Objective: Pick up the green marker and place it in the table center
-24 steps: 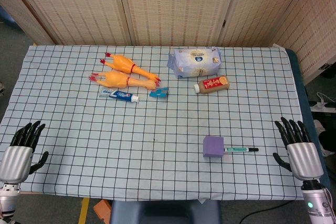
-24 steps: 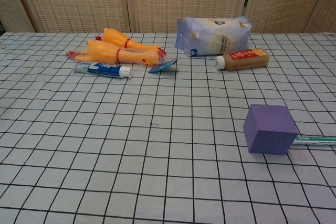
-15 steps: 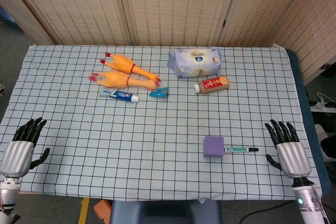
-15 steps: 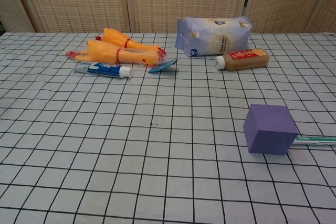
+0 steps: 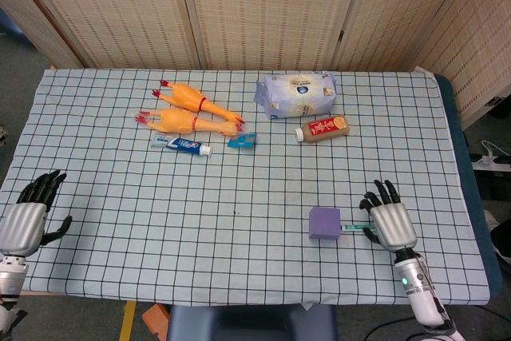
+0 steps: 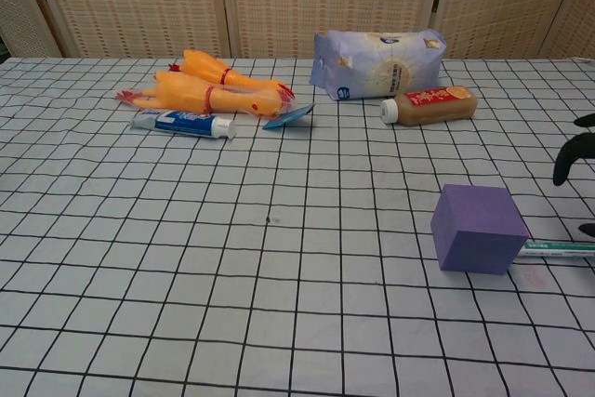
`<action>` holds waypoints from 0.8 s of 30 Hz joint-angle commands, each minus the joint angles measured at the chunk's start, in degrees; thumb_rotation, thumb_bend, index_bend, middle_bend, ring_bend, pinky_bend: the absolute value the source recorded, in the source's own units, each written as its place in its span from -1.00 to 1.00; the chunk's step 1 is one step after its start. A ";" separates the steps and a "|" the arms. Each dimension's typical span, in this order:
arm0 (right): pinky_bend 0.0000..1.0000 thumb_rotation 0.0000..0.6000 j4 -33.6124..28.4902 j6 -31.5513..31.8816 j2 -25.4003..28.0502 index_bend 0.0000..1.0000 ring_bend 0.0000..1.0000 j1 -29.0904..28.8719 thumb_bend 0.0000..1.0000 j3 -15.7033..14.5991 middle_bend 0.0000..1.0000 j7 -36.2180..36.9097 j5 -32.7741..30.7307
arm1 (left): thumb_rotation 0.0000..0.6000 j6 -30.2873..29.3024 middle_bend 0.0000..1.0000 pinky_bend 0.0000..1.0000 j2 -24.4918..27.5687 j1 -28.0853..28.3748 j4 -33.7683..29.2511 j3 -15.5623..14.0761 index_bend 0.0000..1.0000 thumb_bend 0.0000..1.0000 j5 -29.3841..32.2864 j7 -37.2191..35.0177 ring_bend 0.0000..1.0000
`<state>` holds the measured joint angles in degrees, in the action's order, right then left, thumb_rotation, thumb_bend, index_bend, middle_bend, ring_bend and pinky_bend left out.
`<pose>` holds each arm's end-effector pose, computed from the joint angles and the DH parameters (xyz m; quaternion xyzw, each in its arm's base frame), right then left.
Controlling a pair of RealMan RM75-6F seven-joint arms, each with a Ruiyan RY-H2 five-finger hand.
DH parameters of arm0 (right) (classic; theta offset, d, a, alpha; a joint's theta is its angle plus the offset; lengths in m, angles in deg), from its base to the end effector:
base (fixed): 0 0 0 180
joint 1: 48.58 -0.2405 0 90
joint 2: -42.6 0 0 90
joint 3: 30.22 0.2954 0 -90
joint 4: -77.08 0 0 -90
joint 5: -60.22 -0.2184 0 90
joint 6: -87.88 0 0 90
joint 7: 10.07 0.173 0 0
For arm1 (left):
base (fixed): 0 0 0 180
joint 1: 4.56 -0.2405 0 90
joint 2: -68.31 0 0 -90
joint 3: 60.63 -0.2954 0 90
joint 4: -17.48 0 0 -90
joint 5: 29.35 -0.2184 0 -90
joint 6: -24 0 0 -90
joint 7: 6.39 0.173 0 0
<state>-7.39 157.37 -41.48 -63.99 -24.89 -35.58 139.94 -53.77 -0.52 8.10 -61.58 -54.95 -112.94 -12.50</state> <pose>-0.3134 -0.2775 0.0192 0.7035 -0.3419 0.2927 0.5500 -0.3684 0.2791 0.1578 -0.6151 -0.3703 -0.3884 0.5777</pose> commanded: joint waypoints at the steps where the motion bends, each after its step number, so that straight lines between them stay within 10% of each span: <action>1: -0.99 1.00 2.29 -1.23 -2.22 -0.08 -0.88 -1.00 -0.66 0.08 -0.28 -0.97 -1.32 | 1.00 0.37 -1.00 -0.77 0.35 0.11 0.28 0.08 -1.00 -0.24 0.40 -1.06 -1.00; 24: -0.97 1.00 5.59 -4.74 -5.11 -0.07 -0.83 -2.22 -0.60 -1.92 -0.25 -4.41 -6.62 | 1.00 2.59 -1.00 -0.77 1.02 1.23 0.83 -0.66 -1.00 -0.24 0.89 -3.26 -1.00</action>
<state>-1.80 152.63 -46.58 -66.21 -26.81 -39.98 133.32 -51.19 0.50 9.33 -60.76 -55.61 -112.06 -15.76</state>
